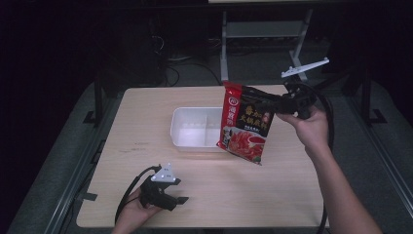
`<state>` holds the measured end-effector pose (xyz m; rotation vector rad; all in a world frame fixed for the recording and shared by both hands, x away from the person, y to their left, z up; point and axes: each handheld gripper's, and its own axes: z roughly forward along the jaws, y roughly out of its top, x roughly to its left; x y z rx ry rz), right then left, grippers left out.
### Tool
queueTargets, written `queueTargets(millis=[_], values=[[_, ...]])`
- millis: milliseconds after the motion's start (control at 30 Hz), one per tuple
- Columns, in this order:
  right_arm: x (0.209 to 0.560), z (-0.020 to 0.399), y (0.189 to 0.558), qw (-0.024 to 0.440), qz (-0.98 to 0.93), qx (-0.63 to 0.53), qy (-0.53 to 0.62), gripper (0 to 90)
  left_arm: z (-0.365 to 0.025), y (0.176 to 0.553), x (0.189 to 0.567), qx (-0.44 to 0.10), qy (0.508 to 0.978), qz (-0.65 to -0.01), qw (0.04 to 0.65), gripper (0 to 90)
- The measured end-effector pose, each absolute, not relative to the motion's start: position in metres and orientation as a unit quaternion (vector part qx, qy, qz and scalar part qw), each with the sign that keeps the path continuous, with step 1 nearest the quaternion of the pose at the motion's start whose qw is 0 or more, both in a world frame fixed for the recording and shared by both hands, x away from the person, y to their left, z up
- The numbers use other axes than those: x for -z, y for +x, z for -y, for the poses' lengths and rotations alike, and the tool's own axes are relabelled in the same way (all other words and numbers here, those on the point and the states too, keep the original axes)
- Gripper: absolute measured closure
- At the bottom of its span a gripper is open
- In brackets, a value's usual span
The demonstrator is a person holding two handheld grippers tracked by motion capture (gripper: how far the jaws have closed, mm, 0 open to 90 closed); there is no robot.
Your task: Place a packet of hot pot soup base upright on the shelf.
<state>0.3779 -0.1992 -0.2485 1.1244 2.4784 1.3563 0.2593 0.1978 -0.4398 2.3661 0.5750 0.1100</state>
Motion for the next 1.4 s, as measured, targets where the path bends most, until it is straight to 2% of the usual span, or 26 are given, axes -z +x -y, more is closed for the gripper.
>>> queueTargets(millis=[533, 933, 1400], values=[[0.232, 0.163, 0.417, 0.09, -0.803, -0.437, 0.395, 70.7, -0.205, 0.261, 0.439, -0.045, 0.909, -0.227, 0.346, 30.3], [0.251, 0.138, 0.447, 0.116, -0.788, -0.421, 0.434, 70.7, -0.209, 0.262, 0.439, -0.048, 0.909, -0.226, 0.347, 29.7], [0.27, 0.123, 0.457, 0.14, -0.787, -0.396, 0.452, 70.7, -0.208, 0.262, 0.44, -0.047, 0.91, -0.223, 0.346, 29.3]])
